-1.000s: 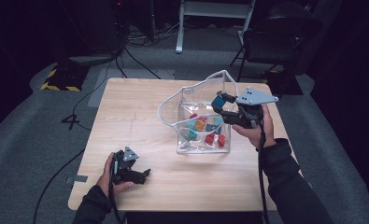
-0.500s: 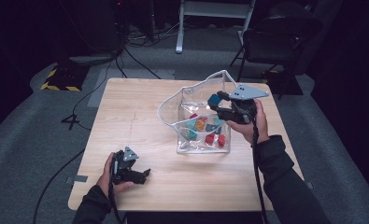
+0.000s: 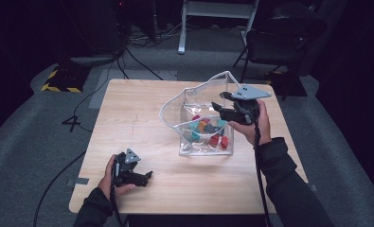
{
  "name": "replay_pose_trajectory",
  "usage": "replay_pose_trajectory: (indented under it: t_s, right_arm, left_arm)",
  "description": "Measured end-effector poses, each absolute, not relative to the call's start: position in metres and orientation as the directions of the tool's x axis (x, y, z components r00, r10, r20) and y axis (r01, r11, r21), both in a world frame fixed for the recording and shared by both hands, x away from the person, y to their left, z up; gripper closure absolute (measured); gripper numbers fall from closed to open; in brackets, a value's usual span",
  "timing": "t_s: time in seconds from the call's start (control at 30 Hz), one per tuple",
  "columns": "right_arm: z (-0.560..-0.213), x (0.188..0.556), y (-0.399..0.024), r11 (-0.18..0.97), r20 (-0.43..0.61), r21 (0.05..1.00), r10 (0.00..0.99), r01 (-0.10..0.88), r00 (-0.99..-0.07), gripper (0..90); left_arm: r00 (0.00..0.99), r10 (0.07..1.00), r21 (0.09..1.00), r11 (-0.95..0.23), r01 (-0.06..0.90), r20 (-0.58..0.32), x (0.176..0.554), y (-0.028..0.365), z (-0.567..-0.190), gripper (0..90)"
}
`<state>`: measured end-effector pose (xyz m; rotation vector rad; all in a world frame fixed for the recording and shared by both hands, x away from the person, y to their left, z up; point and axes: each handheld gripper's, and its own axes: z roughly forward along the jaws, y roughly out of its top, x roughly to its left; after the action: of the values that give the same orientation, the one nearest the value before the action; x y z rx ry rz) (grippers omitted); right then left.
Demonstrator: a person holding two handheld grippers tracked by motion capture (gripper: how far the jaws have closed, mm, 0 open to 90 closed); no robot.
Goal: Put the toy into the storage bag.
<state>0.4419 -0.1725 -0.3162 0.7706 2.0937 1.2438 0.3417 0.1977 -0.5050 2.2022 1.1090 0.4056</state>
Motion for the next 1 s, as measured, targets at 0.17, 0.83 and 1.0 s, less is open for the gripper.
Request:
replay_pose_trajectory:
  t_s: [0.17, 0.83, 1.0]
  right_arm:
    - [-0.316, 0.439, -0.177, 0.387, -0.181, 0.906, 0.725, 0.175, -0.665, 42.2]
    - [-0.312, 0.426, -0.198, 0.385, -0.186, 0.909, 0.721, 0.162, -0.668, 40.2]
    - [-0.316, 0.418, -0.205, 0.395, -0.193, 0.905, 0.713, 0.159, -0.674, 40.0]
  left_arm:
    - [0.598, 0.802, 0.657, -0.447, 0.608, -0.008, 0.342, 0.198, -0.505, 0.6]
    - [0.598, 0.801, 0.658, -0.446, 0.607, -0.009, 0.342, 0.198, -0.505, 0.6]
    - [0.598, 0.801, 0.658, -0.446, 0.607, -0.009, 0.342, 0.198, -0.505, 0.6]
